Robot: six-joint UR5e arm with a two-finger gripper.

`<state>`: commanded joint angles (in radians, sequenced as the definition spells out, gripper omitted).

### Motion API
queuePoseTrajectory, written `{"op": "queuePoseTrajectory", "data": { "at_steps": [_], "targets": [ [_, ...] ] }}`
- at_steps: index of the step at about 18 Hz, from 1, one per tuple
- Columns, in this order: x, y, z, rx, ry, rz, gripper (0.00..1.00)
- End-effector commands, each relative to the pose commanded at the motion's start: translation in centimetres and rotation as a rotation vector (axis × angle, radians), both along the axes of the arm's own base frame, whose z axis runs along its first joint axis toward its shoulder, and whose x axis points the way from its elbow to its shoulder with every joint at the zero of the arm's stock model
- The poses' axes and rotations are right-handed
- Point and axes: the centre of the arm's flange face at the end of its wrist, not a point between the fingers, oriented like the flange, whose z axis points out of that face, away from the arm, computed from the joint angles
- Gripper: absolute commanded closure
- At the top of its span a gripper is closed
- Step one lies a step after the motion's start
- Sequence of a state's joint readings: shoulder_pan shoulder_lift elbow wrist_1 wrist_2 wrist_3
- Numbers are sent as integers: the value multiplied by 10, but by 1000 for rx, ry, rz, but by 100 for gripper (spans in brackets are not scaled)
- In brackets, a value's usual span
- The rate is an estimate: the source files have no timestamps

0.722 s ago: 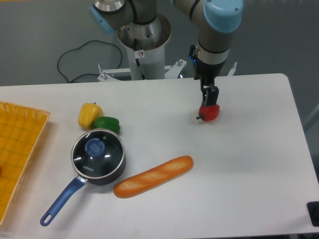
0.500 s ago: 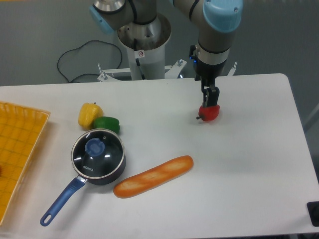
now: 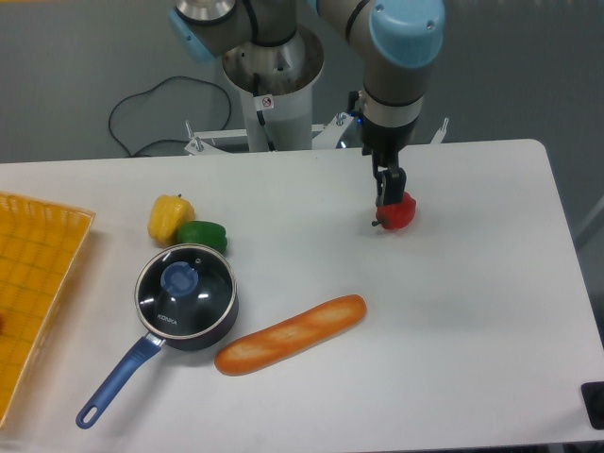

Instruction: Open the lid

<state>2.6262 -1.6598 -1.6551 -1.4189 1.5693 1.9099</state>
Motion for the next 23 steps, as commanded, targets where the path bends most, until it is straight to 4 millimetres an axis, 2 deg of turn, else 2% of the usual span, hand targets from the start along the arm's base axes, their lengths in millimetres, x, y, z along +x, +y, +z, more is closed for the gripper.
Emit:
{"op": "queuePoseTrajectory", "data": {
  "at_steps": [6, 7, 9, 12, 14, 16, 19, 23],
  "targets": [
    [11, -1, -24, 6, -49, 63, 0],
    [13, 1, -25, 26, -52, 95, 0],
    [16, 6, -27, 61, -85, 265, 0],
    [35, 31, -36, 45, -104, 349, 0],
    [34, 37, -36, 41, -111, 441, 0],
    [34, 55, -33, 90, -90, 531, 0],
    [42, 75, -38, 118, -65, 521, 0],
    [51, 84, -38, 109, -44, 509, 0]
  ]
}}
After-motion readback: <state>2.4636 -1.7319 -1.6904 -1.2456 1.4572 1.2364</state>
